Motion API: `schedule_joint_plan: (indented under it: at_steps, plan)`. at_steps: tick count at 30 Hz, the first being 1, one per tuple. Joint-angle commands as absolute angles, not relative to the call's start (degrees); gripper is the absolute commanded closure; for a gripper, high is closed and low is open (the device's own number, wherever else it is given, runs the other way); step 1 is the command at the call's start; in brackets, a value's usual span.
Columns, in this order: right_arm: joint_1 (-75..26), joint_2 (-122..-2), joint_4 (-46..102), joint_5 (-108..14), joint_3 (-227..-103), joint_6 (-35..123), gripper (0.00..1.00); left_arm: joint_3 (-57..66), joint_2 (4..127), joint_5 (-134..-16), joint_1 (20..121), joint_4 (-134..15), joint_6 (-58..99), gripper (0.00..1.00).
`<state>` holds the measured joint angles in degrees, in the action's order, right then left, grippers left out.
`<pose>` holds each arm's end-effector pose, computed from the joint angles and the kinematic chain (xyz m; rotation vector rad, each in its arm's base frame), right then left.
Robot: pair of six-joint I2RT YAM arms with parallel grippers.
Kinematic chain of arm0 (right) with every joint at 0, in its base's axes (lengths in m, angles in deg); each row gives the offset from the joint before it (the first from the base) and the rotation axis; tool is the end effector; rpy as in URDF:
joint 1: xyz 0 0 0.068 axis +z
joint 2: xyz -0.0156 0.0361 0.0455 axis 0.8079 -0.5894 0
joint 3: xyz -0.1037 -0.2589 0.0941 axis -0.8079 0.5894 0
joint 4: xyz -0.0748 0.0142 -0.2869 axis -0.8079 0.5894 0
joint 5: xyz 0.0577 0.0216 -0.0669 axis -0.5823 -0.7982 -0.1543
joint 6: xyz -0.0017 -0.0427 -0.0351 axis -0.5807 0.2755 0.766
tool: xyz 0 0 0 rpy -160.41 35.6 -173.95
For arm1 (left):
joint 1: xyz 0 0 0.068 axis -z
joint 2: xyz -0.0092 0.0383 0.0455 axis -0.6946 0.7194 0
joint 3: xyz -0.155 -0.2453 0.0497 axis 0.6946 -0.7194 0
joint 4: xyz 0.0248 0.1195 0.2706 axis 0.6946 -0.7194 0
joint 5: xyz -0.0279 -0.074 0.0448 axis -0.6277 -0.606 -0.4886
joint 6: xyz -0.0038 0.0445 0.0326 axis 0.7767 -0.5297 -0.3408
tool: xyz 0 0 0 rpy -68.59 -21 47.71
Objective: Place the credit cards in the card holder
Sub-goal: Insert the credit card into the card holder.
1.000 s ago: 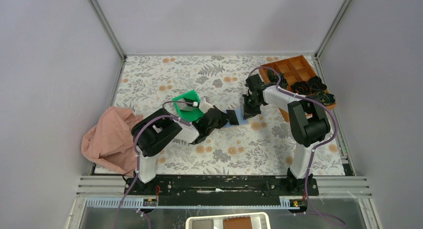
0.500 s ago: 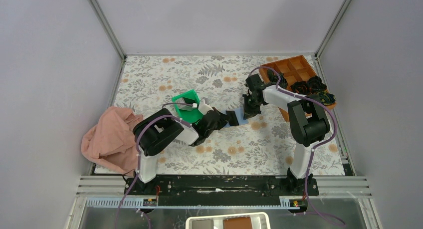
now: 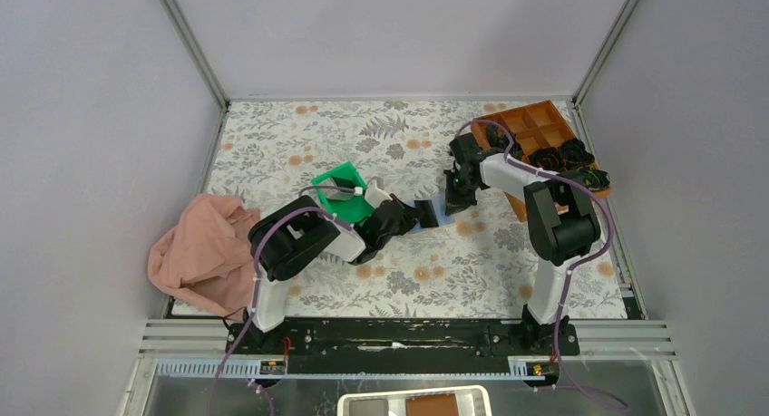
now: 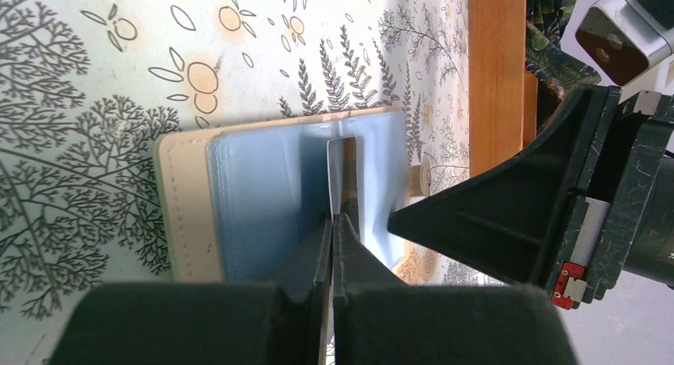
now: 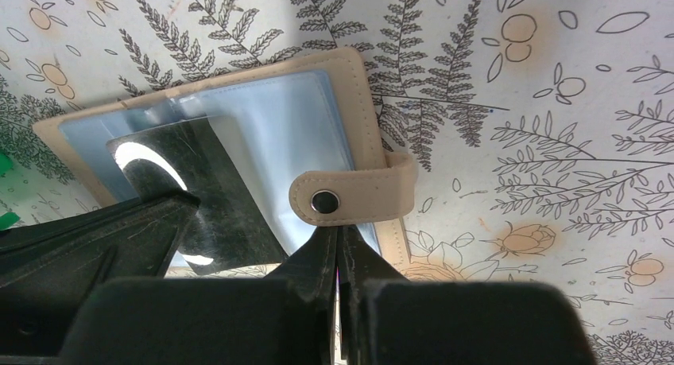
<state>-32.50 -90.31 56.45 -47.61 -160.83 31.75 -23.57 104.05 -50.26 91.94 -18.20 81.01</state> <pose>0.3877 0.1578 0.1544 -0.0934 2.7896 0.3899 0.2679 -0.2807 0.0806 -0.6448 2.0731 -0.9984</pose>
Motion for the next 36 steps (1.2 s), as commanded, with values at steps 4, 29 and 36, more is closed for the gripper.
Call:
schedule_joint_plan:
  at_steps: [4, 29, 36]
  plan:
    - [-32.5, -92.9, 56.2, -45.5, -161.6, 32.7, 1.0, -22.4, 108.8, -53.2, 94.1, -26.1, 78.3, 1.0]
    - [-32.7, -92.8, 57.8, -42.9, -160.7, 32.6, 1.0, -25.9, 104.8, -43.2, 94.8, -33.9, 86.9, 1.0]
    - [-32.8, -93.3, 58.1, -42.7, -161.0, 33.0, 1.0, -25.5, 104.9, -41.9, 94.5, -34.7, 86.7, 1.0]
